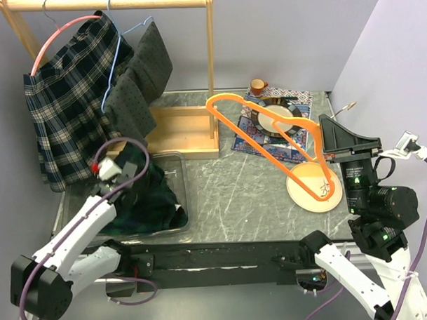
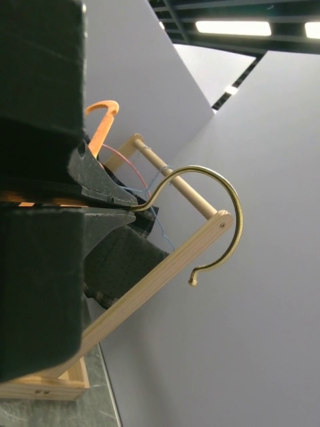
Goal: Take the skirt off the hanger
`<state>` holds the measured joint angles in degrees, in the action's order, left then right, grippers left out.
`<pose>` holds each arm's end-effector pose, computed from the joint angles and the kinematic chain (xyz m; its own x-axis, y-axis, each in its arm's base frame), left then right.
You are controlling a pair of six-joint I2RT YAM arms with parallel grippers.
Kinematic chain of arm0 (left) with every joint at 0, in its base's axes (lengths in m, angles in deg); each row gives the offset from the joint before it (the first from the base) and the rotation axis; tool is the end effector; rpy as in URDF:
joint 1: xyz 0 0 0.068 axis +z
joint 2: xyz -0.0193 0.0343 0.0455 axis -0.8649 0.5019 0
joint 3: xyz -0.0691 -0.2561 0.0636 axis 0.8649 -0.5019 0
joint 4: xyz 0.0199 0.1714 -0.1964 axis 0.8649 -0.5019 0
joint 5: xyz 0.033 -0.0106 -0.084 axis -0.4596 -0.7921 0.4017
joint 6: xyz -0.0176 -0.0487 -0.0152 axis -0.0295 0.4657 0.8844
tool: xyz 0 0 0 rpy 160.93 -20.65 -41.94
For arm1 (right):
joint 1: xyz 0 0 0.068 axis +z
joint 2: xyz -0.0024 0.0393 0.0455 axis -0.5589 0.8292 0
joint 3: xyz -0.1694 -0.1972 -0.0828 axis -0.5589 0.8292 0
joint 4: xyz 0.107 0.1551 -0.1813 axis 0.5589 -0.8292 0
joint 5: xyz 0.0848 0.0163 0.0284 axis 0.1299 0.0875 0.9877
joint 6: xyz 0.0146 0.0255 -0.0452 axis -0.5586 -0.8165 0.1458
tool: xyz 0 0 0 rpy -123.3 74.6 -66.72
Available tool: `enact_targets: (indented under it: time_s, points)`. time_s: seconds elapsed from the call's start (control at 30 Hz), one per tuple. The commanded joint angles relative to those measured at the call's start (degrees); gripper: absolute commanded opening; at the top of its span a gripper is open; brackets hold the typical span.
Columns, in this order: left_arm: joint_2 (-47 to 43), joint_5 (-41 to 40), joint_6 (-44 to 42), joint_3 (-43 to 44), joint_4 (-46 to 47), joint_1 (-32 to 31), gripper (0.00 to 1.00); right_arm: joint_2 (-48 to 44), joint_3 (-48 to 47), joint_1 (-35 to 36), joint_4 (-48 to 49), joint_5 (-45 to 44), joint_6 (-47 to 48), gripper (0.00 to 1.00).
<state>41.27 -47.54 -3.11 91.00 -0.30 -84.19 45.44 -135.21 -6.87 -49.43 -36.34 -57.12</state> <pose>0.1598 -0.0511 0.2304 -0.4272 -0.6674 -0.6099 -0.7137 0.6631 -0.2256 0.0573 0.0190 0.4650 0.1904 0.8074 -0.5585 -0.4875 0.5716 0.6600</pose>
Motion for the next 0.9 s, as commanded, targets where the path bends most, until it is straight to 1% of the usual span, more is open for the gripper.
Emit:
enact_targets:
  time_s: [0.0,0.03,0.07,0.1,0.13,0.17,0.2,0.27,0.3,0.33,0.37,0.4,0.43,0.47,0.5,0.57,0.63,0.73,0.8,0.87]
  points:
    - [-2.64,-4.83,18.23,-1.45,-7.65,0.76,0.53,-0.61,0.19,-0.22,2.43,-1.49,0.23,0.00]
    - [-2.73,-5.97,20.61,-0.40,-8.22,0.76,0.54,-0.61,0.10,-0.22,2.52,-1.76,0.67,0.00]
    - [-2.90,-8.51,19.50,0.22,-7.35,0.76,0.56,-0.70,0.02,-0.22,2.52,-2.02,0.76,0.00]
    - [-2.73,-9.32,17.31,1.09,-5.87,0.76,0.59,-0.79,-0.25,-0.22,2.61,-2.37,0.85,0.00]
    - [-2.29,-10.11,10.68,4.06,-2.98,0.76,0.66,-0.96,-0.34,-0.22,2.78,-2.29,0.94,0.00]
    - [-0.98,-11.42,7.05,6.09,-2.08,0.76,0.70,-1.05,-0.34,-0.22,2.87,-2.20,0.85,0.00]
    - [-0.10,-12.56,0.92,10.55,-1.64,0.76,0.78,-1.14,-0.51,-0.22,2.96,-1.85,0.94,0.00]
    - [2.35,-14.06,-5.44,14.53,-0.58,0.76,0.86,-1.14,-0.86,-0.22,2.79,-1.59,1.11,0.00]
    - [2.98,-14.16,-11.48,17.51,-0.06,0.76,0.91,-1.23,-0.86,-0.13,2.44,-1.50,1.20,0.00]
    - [3.33,-13.90,-14.75,18.41,2.30,0.76,0.93,-1.32,-0.78,-0.22,2.43,-1.76,1.29,0.00]
    - [3.51,-11.11,-18.36,19.03,4.85,0.76,0.94,-1.40,-0.51,-0.31,2.43,-1.85,1.20,0.00]
    - [3.51,-8.99,-27.35,18.94,7.83,0.76,0.95,-1.84,-0.25,-0.22,2.61,-2.11,1.29,0.00]
    - [3.42,-6.62,-31.18,18.68,13.08,0.76,0.96,-2.02,-0.07,-0.13,2.87,-2.63,1.11,0.00]
    - [3.60,-5.12,-33.57,18.77,14.35,0.76,0.98,-2.19,0.19,-0.22,3.05,-2.73,1.11,0.00]
    - [3.95,-2.32,-38.12,18.85,15.67,0.76,0.99,-2.28,0.28,-0.13,3.40,-2.73,1.11,0.00]
    - [5.35,-1.15,-40.79,19.12,18.13,0.76,0.99,-2.11,-0.24,-0.13,3.31,-2.38,1.20,0.00]
    - [7.54,2.26,-43.43,19.56,19.72,0.76,0.99,-1.84,-0.60,-0.13,2.96,-2.46,1.38,0.00]
    - [11.58,5.78,-44.67,20.17,21.39,0.76,0.99,-2.02,-0.43,-0.13,3.22,-2.64,1.55,0.00]
    - [13.87,5.71,-44.58,20.35,21.05,0.76,0.99,-2.37,-0.07,-0.13,3.58,-3.08,1.55,0.00]
    - [16.25,5.71,-45.02,18.61,22.18,0.76,0.98,-2.55,-0.07,-0.22,3.49,-3.43,1.73,0.00]
